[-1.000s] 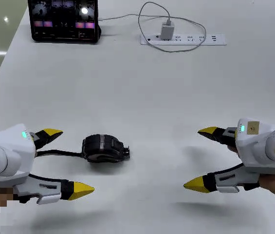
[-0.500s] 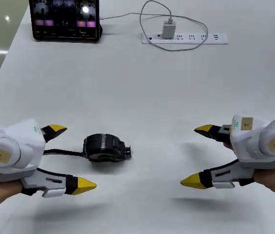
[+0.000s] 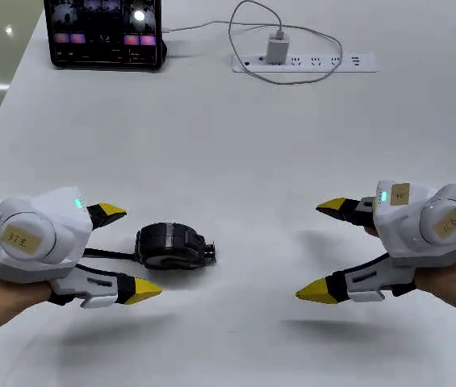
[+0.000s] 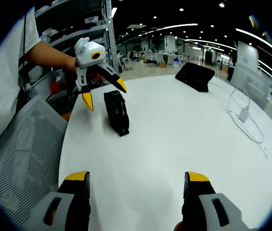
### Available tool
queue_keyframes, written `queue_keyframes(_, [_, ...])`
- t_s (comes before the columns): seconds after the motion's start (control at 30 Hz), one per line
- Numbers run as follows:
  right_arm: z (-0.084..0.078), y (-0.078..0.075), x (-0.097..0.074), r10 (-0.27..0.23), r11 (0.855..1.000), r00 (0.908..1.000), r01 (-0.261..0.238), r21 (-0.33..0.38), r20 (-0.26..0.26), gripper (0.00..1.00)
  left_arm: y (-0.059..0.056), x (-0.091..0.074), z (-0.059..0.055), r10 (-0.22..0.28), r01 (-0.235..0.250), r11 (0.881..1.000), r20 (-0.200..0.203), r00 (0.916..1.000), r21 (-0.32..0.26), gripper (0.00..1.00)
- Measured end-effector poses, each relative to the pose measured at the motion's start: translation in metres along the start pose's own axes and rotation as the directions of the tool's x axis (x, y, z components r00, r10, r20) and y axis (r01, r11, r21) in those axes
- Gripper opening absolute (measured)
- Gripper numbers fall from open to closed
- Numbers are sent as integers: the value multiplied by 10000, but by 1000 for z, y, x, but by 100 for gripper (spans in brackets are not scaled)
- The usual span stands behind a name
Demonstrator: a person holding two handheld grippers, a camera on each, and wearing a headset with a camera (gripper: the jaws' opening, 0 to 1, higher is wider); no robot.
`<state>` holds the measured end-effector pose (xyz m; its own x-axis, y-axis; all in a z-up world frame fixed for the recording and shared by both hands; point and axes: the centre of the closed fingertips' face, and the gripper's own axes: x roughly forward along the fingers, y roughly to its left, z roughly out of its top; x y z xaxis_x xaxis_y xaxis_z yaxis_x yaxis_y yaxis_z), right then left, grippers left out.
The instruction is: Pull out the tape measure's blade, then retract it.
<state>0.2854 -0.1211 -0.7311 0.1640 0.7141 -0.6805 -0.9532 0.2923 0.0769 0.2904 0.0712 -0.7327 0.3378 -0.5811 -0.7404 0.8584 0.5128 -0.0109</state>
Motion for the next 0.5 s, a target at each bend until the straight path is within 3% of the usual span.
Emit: queue_keyframes(0.5, [1, -2, 7, 140, 9998, 9999, -140, -103, -38, 78, -5, 10, -3, -652, 672, 9965, -418, 9970, 498, 45])
